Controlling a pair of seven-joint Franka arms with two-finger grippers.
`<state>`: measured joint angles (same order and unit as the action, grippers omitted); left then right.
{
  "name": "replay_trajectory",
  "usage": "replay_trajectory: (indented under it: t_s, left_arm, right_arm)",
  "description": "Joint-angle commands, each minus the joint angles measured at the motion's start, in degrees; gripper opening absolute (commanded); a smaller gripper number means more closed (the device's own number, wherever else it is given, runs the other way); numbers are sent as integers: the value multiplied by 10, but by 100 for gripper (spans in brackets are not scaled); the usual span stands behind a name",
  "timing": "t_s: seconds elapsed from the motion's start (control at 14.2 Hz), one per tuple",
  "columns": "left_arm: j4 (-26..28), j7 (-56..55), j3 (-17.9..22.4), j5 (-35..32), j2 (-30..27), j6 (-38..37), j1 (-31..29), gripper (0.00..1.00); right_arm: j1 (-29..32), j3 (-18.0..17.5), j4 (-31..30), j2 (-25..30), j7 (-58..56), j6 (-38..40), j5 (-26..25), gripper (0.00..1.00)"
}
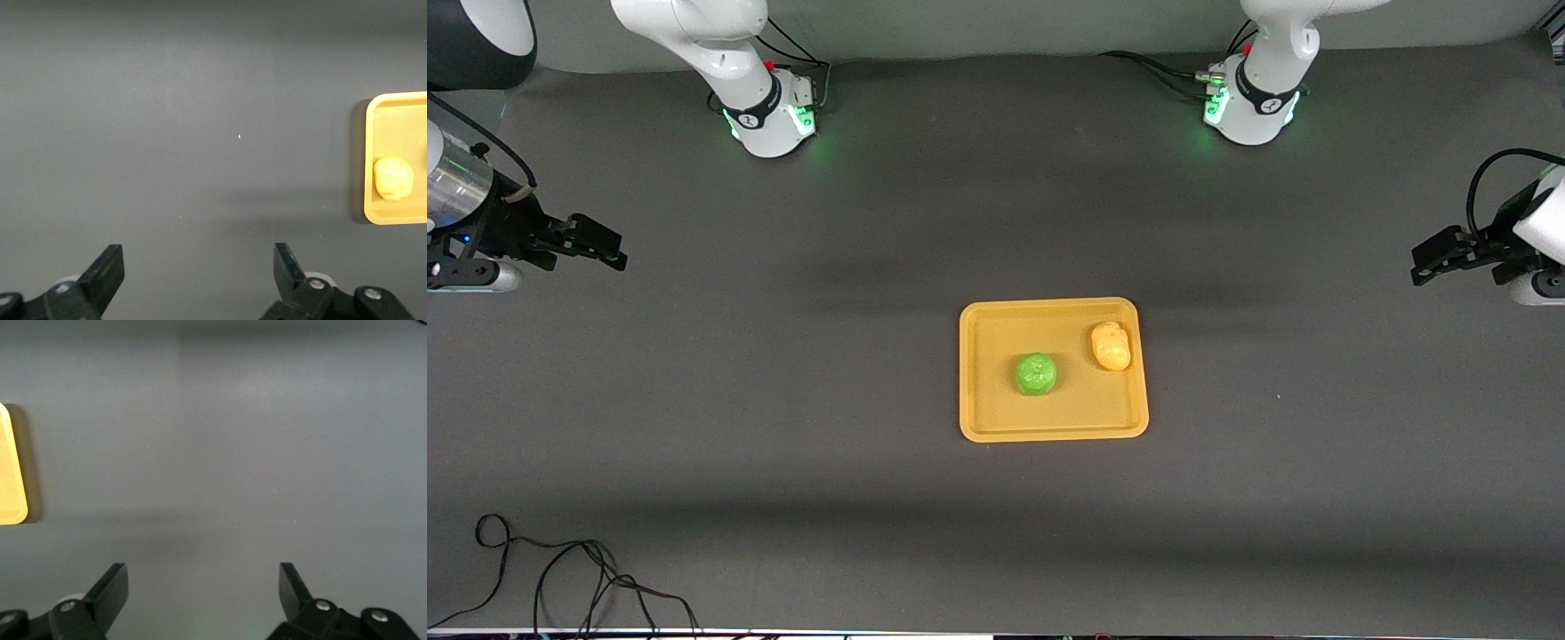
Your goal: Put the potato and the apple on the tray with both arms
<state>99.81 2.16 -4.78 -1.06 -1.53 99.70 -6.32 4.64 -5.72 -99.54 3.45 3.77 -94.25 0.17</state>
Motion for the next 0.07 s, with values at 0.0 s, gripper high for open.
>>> replay_trajectory:
  t_s: [0.0]
  left_arm:
    - [1,-8,0,4,-2,-3,2,100]
  right_arm:
    - [9,-5,1,0,-4,-3,7,100]
